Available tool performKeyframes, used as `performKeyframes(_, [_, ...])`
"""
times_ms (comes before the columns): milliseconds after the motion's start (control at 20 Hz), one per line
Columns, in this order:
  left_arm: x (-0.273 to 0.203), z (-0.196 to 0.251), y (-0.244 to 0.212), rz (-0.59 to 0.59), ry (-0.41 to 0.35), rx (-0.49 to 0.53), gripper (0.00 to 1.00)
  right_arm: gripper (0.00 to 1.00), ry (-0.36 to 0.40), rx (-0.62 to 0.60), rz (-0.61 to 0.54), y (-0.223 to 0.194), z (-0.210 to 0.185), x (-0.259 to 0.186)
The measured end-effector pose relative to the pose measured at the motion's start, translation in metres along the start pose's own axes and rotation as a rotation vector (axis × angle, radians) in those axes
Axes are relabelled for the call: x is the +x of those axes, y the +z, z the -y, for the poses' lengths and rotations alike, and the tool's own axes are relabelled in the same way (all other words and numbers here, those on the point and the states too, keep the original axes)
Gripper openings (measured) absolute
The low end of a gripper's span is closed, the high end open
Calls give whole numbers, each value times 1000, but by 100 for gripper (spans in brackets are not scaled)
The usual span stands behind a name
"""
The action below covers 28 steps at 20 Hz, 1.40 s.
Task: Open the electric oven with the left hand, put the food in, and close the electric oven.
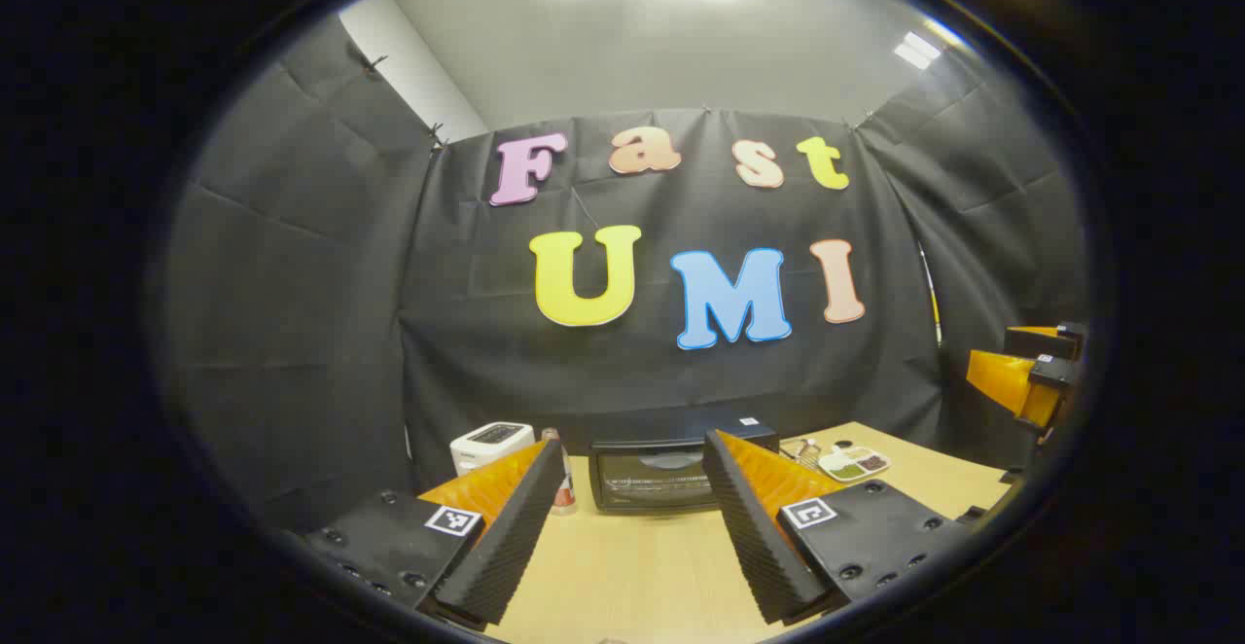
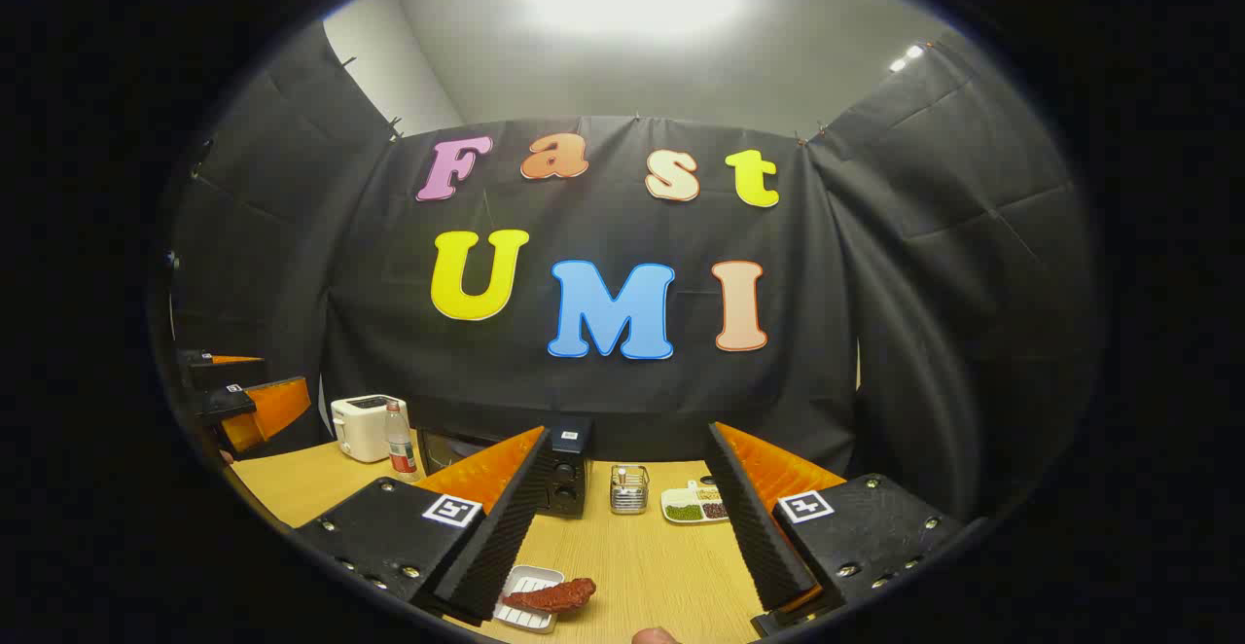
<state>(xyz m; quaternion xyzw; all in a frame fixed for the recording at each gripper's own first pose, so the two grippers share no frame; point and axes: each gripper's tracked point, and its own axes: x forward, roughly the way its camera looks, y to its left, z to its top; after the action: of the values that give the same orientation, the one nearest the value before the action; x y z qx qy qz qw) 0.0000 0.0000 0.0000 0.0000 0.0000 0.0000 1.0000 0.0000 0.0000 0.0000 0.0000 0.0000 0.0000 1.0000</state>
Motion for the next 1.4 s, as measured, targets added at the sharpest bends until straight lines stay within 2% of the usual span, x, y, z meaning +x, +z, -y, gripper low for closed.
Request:
performKeyframes(800, [-5, 39, 11, 21, 10, -1, 100, 95, 22, -7, 7, -6, 32, -7])
performKeyframes(900, [4, 43, 15, 30, 15, 1, 96, 95, 35, 5, 11, -7, 37, -10])
performKeyframes(950, [8, 48, 16, 37, 12, -1, 100, 95, 40, 9, 19, -7, 40, -10])
performKeyframes(1050, [23, 54, 17, 39, 10, 0, 100, 95, 43, 5, 16, -11, 45, -10])
performKeyframes(1100, [28, 55, 15, 40, 8, 1, 96, 95, 43, 2, 13, -12, 47, -9])
performKeyframes(1250, [59, 61, 14, 39, -4, -2, 100, 95, 37, 2, 17, -10, 49, -3])
performKeyframes(1300, [71, 63, 13, 42, -11, -6, 96, 95, 34, 2, 18, -9, 48, 1])
performKeyframes(1400, [97, 65, 10, 44, -25, -7, 100, 95, 15, 2, 15, -11, 48, 10])
